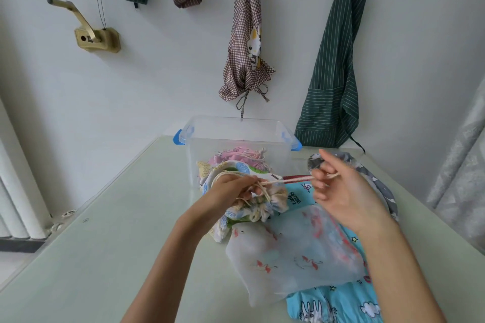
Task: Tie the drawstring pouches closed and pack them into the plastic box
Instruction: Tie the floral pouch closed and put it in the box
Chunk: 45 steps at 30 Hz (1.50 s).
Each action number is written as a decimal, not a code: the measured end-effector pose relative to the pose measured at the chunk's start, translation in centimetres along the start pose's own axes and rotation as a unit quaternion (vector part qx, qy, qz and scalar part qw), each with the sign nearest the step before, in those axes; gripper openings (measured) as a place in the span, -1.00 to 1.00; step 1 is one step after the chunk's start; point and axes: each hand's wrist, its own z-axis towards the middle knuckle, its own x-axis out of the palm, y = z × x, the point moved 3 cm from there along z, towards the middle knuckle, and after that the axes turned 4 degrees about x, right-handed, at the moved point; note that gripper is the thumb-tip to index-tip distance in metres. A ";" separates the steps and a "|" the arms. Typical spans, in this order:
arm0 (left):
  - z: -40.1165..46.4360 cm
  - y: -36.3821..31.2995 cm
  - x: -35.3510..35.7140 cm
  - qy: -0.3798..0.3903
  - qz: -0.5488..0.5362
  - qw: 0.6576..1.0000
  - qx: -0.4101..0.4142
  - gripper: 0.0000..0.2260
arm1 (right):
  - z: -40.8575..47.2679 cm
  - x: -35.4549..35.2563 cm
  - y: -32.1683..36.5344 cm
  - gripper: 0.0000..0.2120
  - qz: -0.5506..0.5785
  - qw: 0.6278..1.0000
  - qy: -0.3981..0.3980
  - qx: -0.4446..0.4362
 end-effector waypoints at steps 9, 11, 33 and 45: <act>-0.1 -0.4 0.5 0.015 -0.002 1.000 -0.010 -0.76 | -1.8 1.4 1.3 -0.74 -0.541 0.816 -0.034 -0.202; -0.2 -0.5 0.3 0.013 -0.004 1.000 0.000 -0.75 | -1.9 2.7 0.0 -0.80 -0.598 0.776 0.000 -0.199; -1.7 -2.5 -1.2 0.015 0.041 0.993 0.109 -0.84 | -2.0 4.6 -1.4 -0.81 -0.615 0.749 0.095 -0.225; -2.2 -2.5 -1.3 -0.167 0.332 0.879 0.299 -0.72 | -0.5 3.9 -2.7 -0.85 -0.465 0.873 0.069 -0.130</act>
